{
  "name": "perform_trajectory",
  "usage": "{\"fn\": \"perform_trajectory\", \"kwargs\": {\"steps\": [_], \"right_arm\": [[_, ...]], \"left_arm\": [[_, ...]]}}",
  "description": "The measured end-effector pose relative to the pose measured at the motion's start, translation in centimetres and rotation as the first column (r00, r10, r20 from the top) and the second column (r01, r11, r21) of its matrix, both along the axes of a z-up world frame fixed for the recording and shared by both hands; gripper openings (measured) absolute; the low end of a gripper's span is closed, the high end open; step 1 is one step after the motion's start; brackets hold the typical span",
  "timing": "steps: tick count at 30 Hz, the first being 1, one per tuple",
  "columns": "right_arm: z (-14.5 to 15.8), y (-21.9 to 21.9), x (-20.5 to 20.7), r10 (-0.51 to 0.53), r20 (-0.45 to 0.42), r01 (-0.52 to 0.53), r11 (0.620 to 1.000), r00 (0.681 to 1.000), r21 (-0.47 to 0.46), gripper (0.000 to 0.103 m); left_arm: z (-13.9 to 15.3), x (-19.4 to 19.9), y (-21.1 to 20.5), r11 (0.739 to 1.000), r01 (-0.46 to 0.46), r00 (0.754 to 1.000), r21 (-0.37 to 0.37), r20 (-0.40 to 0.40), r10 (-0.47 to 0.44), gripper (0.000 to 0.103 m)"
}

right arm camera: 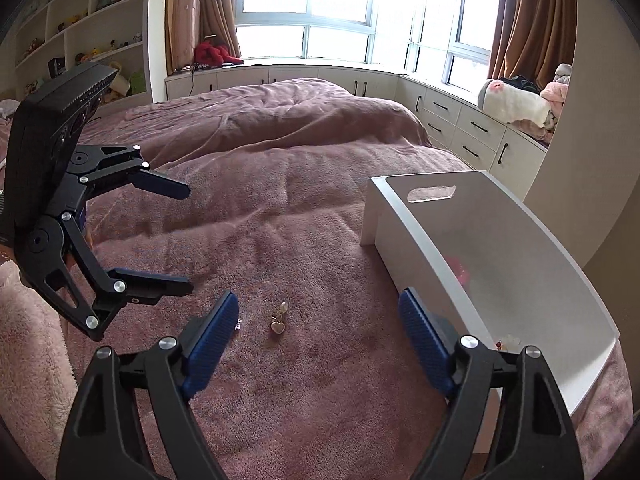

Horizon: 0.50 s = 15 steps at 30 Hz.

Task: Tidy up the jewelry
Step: 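Withdraw both grippers toward the silver flower charm and gold pendant, then close left gripper on silver flower charm while right grips gold heart pendant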

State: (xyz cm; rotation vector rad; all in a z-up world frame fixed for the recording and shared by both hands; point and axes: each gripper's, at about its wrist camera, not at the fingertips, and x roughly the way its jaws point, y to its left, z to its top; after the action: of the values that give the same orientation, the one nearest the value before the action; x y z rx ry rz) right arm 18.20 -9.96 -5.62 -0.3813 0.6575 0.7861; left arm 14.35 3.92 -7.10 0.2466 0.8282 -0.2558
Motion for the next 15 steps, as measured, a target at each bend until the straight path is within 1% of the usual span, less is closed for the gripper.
{"fn": "perform_trajectory", "kwargs": {"steps": [1, 2, 5, 7, 9, 10, 13, 15], "right_arm": [[-0.6, 0.3, 0.2, 0.003, -0.016, -0.003, 1.000, 1.000, -0.004, 0.075], [-1.2, 0.5, 0.5, 0.004, -0.030, -0.004, 1.000, 1.000, -0.007, 0.075], [-2.9, 1.0, 1.1, 0.013, -0.072, -0.014, 1.000, 0.997, -0.009, 0.073], [-3.9, 1.4, 1.4, 0.020, -0.092, -0.021, 1.000, 0.996, -0.019, 0.069], [-4.7, 1.7, 1.9, 0.023, -0.116, -0.026, 0.999, 0.993, -0.022, 0.067], [-5.0, 1.8, 2.1, 0.022, -0.128, -0.026, 0.999, 0.991, -0.023, 0.065], [-5.9, 2.1, 2.8, 0.021, -0.158, -0.025, 0.999, 0.987, -0.023, 0.063], [-6.5, 2.3, 3.2, 0.023, -0.171, -0.028, 0.999, 0.985, -0.028, 0.063]], "left_arm": [[-0.6, 0.0, -0.3, 1.000, 0.006, 1.000, 0.008, -0.005, -0.006, 0.095], [-1.2, 0.1, -0.5, 1.000, 0.010, 1.000, 0.012, -0.014, -0.010, 0.095], [-2.9, 0.5, -0.8, 1.000, 0.018, 0.998, 0.003, -0.052, -0.018, 0.095], [-3.8, 0.9, -0.8, 1.000, 0.018, 0.997, -0.002, -0.076, -0.018, 0.095], [-4.8, 1.1, -0.8, 1.000, 0.017, 0.996, -0.001, -0.093, -0.017, 0.095], [-5.3, 1.2, -0.8, 1.000, 0.015, 0.994, 0.001, -0.105, -0.014, 0.095], [-6.5, 1.6, -0.7, 1.000, 0.007, 0.990, -0.011, -0.141, -0.009, 0.095], [-7.0, 1.8, -0.6, 0.999, 0.008, 0.989, -0.031, -0.151, -0.013, 0.095]]}}
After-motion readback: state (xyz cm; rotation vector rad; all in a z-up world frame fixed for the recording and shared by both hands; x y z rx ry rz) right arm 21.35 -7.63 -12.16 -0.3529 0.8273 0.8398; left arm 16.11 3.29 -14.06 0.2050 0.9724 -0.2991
